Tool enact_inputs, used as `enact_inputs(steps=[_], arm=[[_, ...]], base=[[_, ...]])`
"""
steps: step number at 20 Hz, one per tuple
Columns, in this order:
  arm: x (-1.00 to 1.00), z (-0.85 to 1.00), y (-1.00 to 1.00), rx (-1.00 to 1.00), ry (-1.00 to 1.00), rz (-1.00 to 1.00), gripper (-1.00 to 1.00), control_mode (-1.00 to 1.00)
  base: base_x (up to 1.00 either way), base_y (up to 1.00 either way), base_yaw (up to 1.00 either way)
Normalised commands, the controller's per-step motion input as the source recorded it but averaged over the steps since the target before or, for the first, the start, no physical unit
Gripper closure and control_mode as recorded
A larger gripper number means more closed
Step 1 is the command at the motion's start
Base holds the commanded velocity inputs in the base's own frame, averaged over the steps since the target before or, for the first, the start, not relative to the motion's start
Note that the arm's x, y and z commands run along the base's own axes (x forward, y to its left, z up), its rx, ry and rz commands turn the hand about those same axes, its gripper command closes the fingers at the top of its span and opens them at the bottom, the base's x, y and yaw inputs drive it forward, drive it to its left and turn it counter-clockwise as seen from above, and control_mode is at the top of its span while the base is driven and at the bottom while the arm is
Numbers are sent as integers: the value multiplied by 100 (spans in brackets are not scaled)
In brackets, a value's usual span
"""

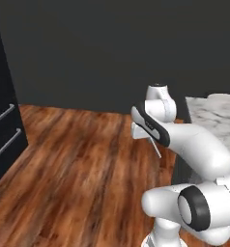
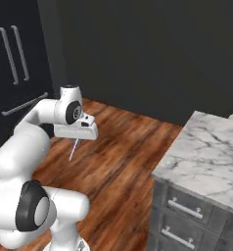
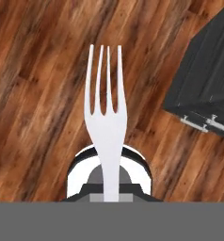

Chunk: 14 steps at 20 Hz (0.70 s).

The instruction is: Take the fork and place it on the left side of the plate. Then take the spoon and place it on the right side of the plate. Make sure they're directly next to the plate.

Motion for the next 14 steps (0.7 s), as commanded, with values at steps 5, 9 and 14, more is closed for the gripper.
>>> enact_inputs(steps=[5,9,14], arm=[[0,0,0,0,0,0,100,100],[0,0,0,0,0,0,100,100],[0,0,0,0,0,0,100,100]], base=[[100,86,-55],[100,95,-50],[100,99,-45]])
